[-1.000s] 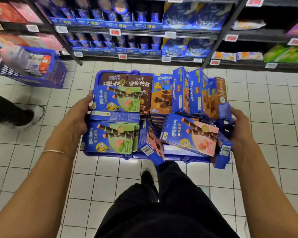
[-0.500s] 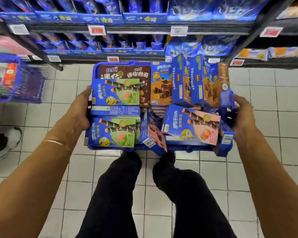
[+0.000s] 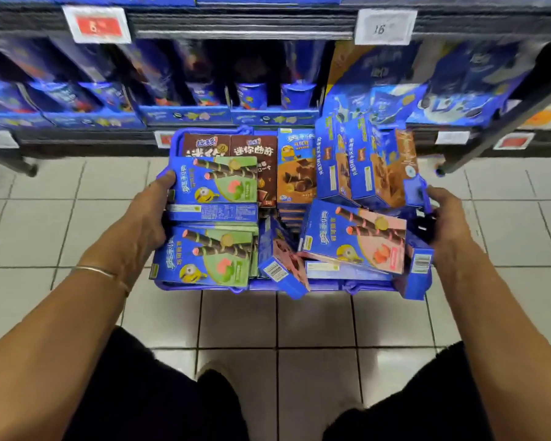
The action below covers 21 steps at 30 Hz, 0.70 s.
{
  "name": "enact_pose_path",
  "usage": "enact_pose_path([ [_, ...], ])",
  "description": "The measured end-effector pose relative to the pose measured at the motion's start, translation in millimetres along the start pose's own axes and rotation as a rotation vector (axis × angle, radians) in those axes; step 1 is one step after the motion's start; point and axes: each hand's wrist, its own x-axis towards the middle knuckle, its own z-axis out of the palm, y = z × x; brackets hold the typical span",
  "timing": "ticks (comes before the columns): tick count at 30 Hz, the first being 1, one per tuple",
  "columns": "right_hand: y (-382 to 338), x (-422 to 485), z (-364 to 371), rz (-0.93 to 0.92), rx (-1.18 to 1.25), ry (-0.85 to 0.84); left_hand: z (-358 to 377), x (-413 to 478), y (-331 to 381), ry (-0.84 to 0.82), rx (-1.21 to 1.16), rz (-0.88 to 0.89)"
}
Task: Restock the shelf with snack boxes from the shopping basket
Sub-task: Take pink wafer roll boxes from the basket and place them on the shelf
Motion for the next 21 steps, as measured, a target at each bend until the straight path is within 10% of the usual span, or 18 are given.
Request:
enact_pose_path([
  [15, -12.5, 37.1, 16.0, -0.049, -0.157, -0.019, 3.0, 28.5, 6.2, 0.004, 0.091, 0.021],
  [19, -7.1, 19.1, 1.6, -0.625, -0.813, 0.226, 2.3, 21.3, 7.6, 0.169, 0.217, 0.165],
  [21, 0.5, -12.1, 6.2, -0.865, -0.962, 0.026, 11.9, 4.2, 1.7, 0.35, 0.38, 0.431],
])
